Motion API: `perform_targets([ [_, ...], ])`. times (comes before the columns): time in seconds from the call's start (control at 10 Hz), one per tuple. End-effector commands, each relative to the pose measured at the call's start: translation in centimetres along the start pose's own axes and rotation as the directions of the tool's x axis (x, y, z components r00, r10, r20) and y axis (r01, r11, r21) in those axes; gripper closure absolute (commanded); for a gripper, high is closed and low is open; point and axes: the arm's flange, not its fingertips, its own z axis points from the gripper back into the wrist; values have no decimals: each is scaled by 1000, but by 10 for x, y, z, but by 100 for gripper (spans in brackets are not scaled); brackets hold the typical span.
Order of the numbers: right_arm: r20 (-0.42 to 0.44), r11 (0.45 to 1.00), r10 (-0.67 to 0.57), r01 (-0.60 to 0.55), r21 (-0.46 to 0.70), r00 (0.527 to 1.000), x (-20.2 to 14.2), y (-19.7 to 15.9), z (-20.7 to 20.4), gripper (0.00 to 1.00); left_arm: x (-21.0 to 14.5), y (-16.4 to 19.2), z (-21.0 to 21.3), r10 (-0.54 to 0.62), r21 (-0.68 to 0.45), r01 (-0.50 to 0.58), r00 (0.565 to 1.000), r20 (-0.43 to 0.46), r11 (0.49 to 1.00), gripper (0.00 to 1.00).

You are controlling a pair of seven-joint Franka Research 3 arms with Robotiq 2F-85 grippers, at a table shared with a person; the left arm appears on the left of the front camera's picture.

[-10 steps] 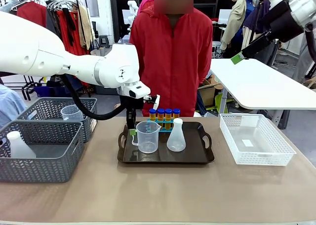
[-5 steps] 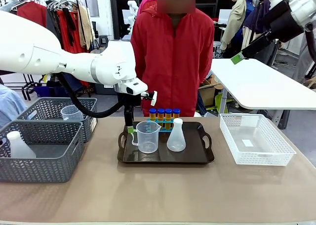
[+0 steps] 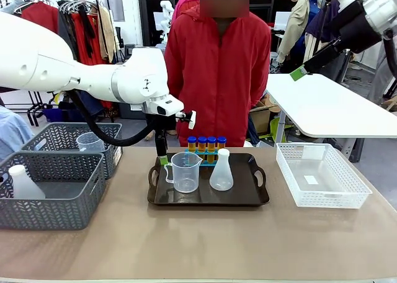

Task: Prepare the laboratory tools.
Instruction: Pick up one Large Measuring Cup and place it on the Handle tray.

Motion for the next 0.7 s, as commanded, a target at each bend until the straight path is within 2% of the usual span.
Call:
perform_targets([
  [0.0, 16, 1000, 2, -2, 16, 1000, 0, -1, 0, 0, 1, 0, -3, -6, 1, 6, 1000, -8, 1000, 0],
  [0.6, 16, 1000, 2, -2, 16, 1000, 0, -1, 0, 0, 1, 0, -3, -6, 1, 6, 1000, -8, 1000, 0],
])
